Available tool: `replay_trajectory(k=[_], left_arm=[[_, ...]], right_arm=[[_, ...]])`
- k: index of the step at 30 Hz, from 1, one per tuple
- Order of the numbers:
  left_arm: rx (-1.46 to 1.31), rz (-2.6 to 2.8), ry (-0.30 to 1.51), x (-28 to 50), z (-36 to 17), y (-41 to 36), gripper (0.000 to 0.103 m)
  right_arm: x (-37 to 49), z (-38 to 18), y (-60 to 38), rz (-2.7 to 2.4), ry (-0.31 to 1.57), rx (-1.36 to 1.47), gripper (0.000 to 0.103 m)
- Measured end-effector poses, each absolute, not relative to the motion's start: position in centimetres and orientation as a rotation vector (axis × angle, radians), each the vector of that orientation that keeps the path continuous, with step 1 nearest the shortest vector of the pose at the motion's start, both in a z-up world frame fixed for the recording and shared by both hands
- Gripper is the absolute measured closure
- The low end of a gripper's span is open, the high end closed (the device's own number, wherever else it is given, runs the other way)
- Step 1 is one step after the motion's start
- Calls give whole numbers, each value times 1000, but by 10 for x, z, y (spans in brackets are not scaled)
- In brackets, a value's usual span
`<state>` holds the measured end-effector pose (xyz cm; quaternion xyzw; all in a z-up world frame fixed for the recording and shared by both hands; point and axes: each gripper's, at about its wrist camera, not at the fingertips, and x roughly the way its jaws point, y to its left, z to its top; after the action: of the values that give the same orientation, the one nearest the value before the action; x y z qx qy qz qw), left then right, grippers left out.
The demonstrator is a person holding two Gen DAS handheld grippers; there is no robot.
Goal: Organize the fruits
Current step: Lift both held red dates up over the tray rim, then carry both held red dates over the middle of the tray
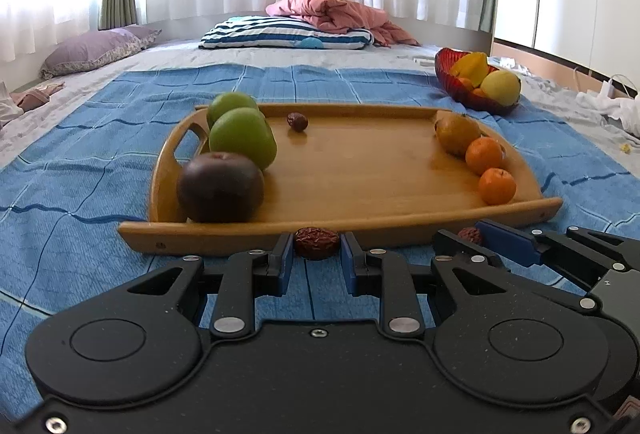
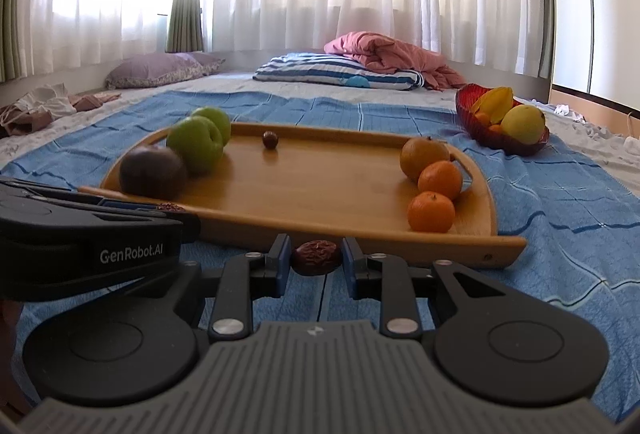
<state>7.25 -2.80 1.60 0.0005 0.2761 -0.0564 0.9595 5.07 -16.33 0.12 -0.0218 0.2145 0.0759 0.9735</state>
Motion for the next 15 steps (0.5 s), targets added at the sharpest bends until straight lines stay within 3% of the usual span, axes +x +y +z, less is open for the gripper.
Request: replay_trajectory(k=[15], left_arm=[[20, -121, 516, 90, 44, -36, 79]], right_arm=[[64, 23, -167, 145, 409, -20, 70]])
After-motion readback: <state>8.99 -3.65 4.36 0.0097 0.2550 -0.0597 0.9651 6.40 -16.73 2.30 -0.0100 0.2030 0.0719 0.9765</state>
